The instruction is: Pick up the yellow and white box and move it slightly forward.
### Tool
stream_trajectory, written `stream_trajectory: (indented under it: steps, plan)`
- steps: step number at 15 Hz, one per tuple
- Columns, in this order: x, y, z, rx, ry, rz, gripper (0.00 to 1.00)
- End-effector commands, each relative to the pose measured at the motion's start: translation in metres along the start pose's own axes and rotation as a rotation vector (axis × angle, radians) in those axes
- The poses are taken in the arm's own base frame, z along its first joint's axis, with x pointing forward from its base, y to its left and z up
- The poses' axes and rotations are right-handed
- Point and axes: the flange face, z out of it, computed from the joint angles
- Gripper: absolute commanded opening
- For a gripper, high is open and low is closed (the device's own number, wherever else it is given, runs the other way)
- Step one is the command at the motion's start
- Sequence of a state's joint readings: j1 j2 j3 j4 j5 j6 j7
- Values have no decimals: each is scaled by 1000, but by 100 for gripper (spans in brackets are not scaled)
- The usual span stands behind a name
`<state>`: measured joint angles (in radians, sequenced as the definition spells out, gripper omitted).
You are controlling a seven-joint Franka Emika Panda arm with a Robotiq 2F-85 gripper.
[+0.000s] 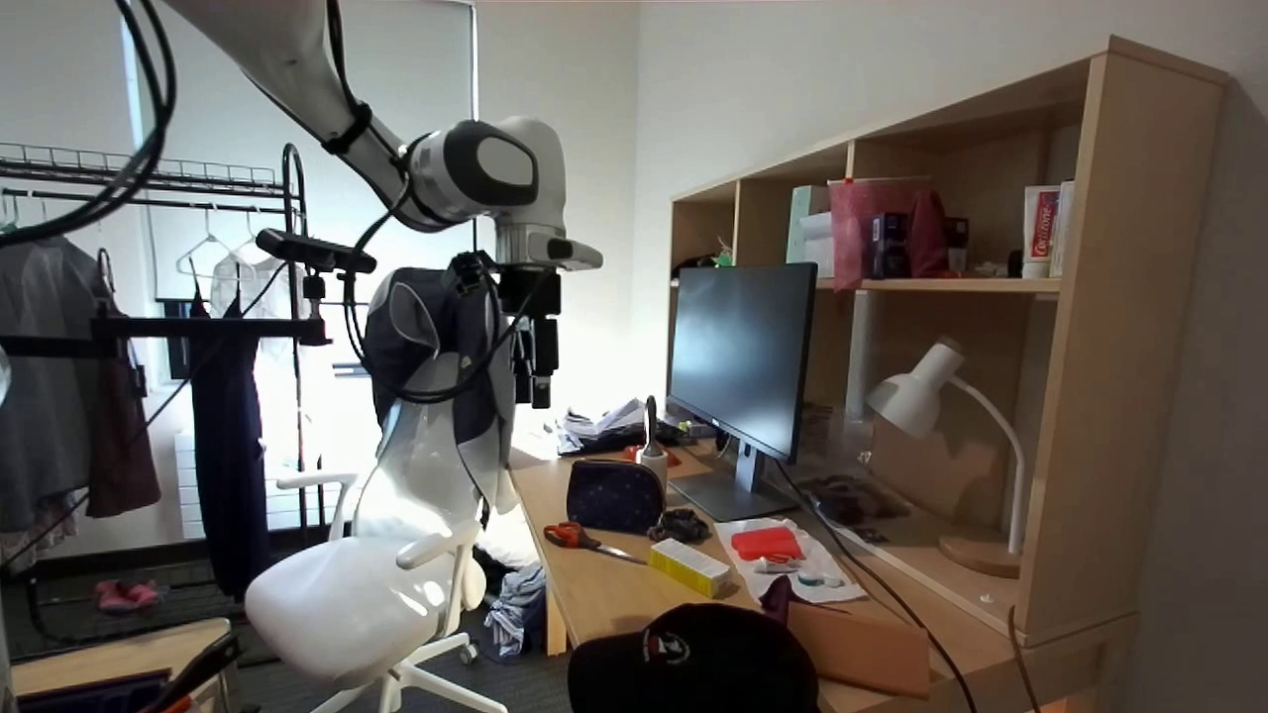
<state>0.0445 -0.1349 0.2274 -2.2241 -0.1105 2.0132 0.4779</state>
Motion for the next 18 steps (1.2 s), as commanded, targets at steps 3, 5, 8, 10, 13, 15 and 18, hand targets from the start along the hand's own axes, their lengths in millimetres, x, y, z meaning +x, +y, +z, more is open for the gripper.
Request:
stream_trajectory:
  steps: [3,5,8,10,13,15,18]
  plan:
    - [2,-1,-1,-3,-3,-2,100]
    - [5,-1,-3,16,-7,26,100]
    - [33,-1,0,64,-52,85,100]
    - [61,-2,4,109,-83,114,100]
    - [105,-9,16,157,-134,169,100]
    - [134,-18,28,169,-168,228,100]
    - [170,-36,51,120,-187,343,100]
